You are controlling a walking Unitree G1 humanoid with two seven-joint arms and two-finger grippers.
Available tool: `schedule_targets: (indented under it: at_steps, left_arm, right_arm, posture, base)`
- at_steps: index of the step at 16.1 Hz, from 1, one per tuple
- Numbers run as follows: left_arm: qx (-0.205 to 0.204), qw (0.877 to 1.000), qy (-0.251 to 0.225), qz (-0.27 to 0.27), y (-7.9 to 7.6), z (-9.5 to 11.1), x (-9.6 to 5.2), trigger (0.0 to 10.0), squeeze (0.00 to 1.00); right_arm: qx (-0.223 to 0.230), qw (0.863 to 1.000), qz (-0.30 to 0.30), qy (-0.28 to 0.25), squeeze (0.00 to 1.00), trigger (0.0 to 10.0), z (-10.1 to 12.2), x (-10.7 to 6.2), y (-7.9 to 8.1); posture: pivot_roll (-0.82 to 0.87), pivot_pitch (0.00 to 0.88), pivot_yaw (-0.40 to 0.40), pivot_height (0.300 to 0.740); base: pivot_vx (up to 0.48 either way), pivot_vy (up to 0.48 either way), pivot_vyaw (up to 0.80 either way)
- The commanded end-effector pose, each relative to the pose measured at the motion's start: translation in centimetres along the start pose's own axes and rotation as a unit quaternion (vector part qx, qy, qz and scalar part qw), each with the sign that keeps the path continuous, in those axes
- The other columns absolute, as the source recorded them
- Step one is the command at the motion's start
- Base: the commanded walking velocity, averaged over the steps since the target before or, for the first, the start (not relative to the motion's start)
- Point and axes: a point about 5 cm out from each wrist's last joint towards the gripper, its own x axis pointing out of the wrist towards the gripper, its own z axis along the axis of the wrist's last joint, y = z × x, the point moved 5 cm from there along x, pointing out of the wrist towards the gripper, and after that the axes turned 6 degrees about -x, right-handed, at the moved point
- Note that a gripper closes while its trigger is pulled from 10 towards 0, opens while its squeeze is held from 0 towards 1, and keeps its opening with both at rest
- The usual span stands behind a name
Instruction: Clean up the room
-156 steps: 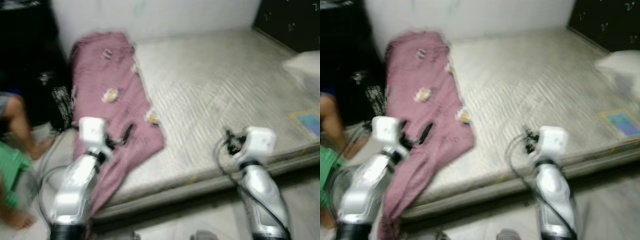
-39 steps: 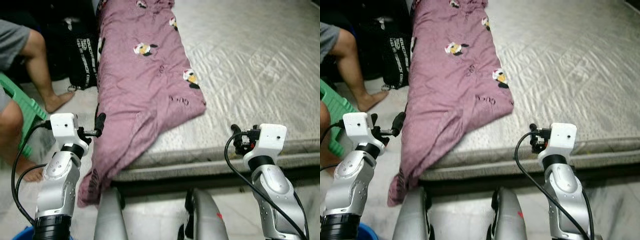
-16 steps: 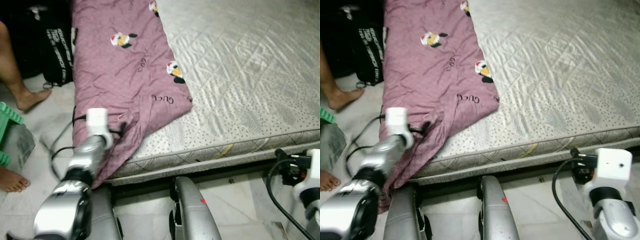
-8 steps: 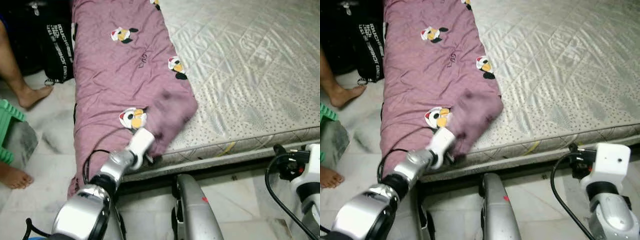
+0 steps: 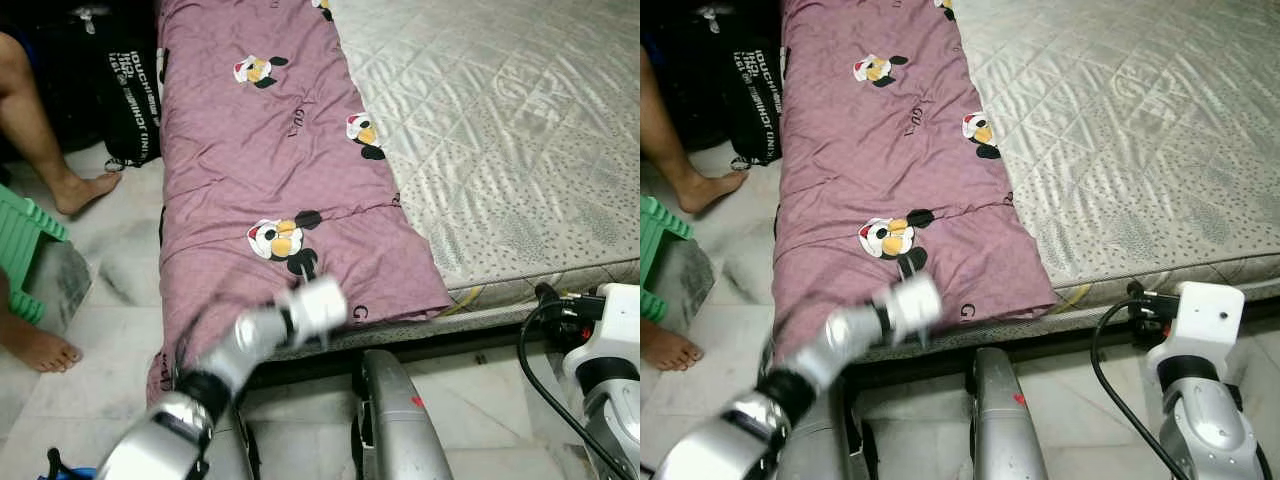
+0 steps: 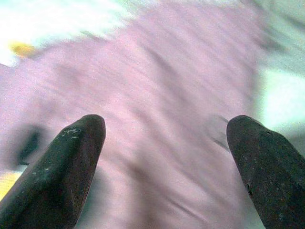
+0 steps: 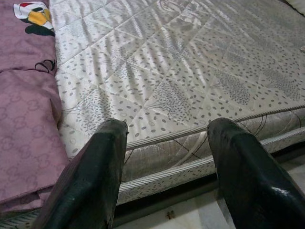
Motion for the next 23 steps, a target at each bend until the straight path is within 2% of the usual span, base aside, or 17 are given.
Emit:
schedule_targets:
  at_steps: [1, 2, 3, 5, 6, 7, 8, 10, 11, 12, 14, 15, 16, 17, 19, 20, 23]
  left_arm:
    - [-0.016, 0.998, -0.028, 0.049, 1.8, 1.0, -0.2, 10.0, 0.00]
    - [-0.048, 0.988, -0.051, 0.138, 5.6, 2.3, -0.5, 10.0, 0.00]
    - [-0.103, 0.972, -0.019, 0.210, 8.7, 1.3, -0.8, 10.0, 0.00]
    - [-0.132, 0.963, 0.027, 0.233, 9.6, -0.2, -0.9, 10.0, 0.00]
    - [-0.166, 0.962, 0.120, 0.182, 7.7, -3.1, -0.6, 10.0, 0.00]
    - [-0.179, 0.959, 0.173, 0.133, 5.5, -4.7, -0.4, 10.0, 0.00]
    - [-0.174, 0.962, 0.189, 0.087, 3.5, -5.0, 0.1, 10.0, 0.00]
    - [-0.175, 0.964, 0.192, 0.061, 2.3, -5.0, 0.4, 10.0, 0.00]
    - [-0.171, 0.957, 0.233, -0.035, -1.7, -6.6, -0.2, 10.0, 0.00]
    - [-0.156, 0.957, 0.237, -0.052, -2.4, -6.9, -0.5, 10.0, 0.00]
    - [-0.160, 0.966, 0.200, 0.023, 0.5, -5.8, 0.0, 10.0, 0.00]
    - [-0.135, 0.977, 0.091, 0.135, 5.6, -2.5, 0.1, 10.0, 0.00]
    - [-0.131, 0.968, 0.026, 0.213, 8.8, -0.8, -0.9, 10.0, 0.00]
    - [-0.148, 0.954, -0.045, 0.258, 11.4, 0.8, -2.7, 10.0, 0.00]
    - [-0.153, 0.937, -0.092, 0.299, 13.1, 1.1, -5.9, 10.0, 0.00]
    - [-0.147, 0.930, -0.106, 0.320, 13.4, 0.8, -8.3, 10.0, 0.00]
    - [-0.183, 0.911, -0.113, 0.353, 13.1, 0.1, -11.3, 10.0, 0.00]
  right_arm:
    - [0.000, 1.000, -0.004, 0.006, 0.00, 10.0, -0.4, -0.2, -0.1]
    - [0.000, 1.000, -0.005, 0.008, 0.00, 10.0, -0.5, -0.5, -0.2]
    - [-0.001, 1.000, -0.006, 0.010, 0.00, 10.0, -0.5, -0.8, -0.2]
    - [-0.001, 1.000, -0.006, 0.010, 0.00, 10.0, -0.5, -0.9, -0.2]
    - [-0.002, 1.000, -0.001, 0.012, 0.00, 10.0, -0.5, -0.9, -0.1]
    - [-0.002, 1.000, 0.003, 0.013, 0.00, 10.0, -0.4, -0.8, 0.0]
    - [-0.002, 1.000, 0.004, 0.014, 0.00, 10.0, -0.4, -0.6, 0.0]
    - [0.002, 1.000, 0.004, 0.012, 0.00, 10.0, -0.4, -0.3, 0.1]
    - [0.014, 1.000, 0.004, -0.001, 0.00, 10.0, -0.1, 0.7, 0.9]
    - [0.022, 1.000, 0.004, -0.008, 0.00, 10.0, 0.1, 1.1, 1.3]
    - [0.030, 0.999, 0.002, -0.020, 0.00, 10.0, 0.5, 1.8, 1.8]
    - [0.038, 0.999, 0.002, -0.038, 0.00, 10.0, 1.3, 3.0, 2.6]
    - [0.043, 0.998, 0.001, -0.049, 0.00, 10.0, 1.8, 3.6, 3.0]
    - [0.047, 0.997, 0.004, -0.061, 0.00, 10.0, 2.3, 4.6, 3.9]
    - [0.051, 0.996, 0.007, -0.074, 0.00, 10.0, 2.7, 5.7, 5.1]
    - [0.062, 0.994, 0.017, -0.092, 0.00, 10.0, 3.5, 6.4, 6.1]
    - [0.084, 0.987, 0.029, -0.134, 0.00, 10.0, 5.6, 7.7, 7.3]
  posture:
    - [-0.19, 0.168, 0.032, 0.585]
    - [-0.20, 0.181, 0.029, 0.585]
    - [-0.21, 0.196, 0.024, 0.585]
    - [-0.21, 0.196, 0.024, 0.585]
    - [-0.22, 0.206, 0.015, 0.585]
    - [-0.23, 0.203, 0.018, 0.585]
    - [-0.23, 0.193, 0.021, 0.585]
    - [-0.23, 0.181, 0.029, 0.585]
    - [-0.21, 0.140, 0.053, 0.585]
    - [-0.21, 0.125, 0.060, 0.585]
    - [-0.20, 0.099, 0.069, 0.585]
    - [-0.17, 0.038, 0.087, 0.585]
    - [-0.15, 0.013, 0.090, 0.585]
    - [-0.13, 0.000, 0.090, 0.585]
    - [-0.10, 0.000, 0.089, 0.585]
    - [-0.08, 0.000, 0.091, 0.585]
    - [-0.05, 0.000, 0.083, 0.590]
  base:
    - [0.000, 0.000, 0.00]
    - [0.000, 0.000, 0.00]
    - [0.000, 0.000, 0.00]
    - [0.000, 0.000, 0.00]
    - [0.000, 0.000, 0.00]
    - [0.000, 0.000, 0.00]
    - [0.000, 0.000, 0.00]
    - [0.000, 0.000, 0.00]
    - [0.000, 0.000, 0.00]
    - [0.000, 0.000, 0.00]
    - [0.000, 0.000, 0.00]
    - [0.000, 0.000, 0.00]
    - [0.000, 0.000, 0.00]
    - [0.000, 0.000, 0.00]
    - [0.000, 0.000, 0.00]
    - [0.000, 0.000, 0.00]
    - [0.000, 0.000, 0.00]
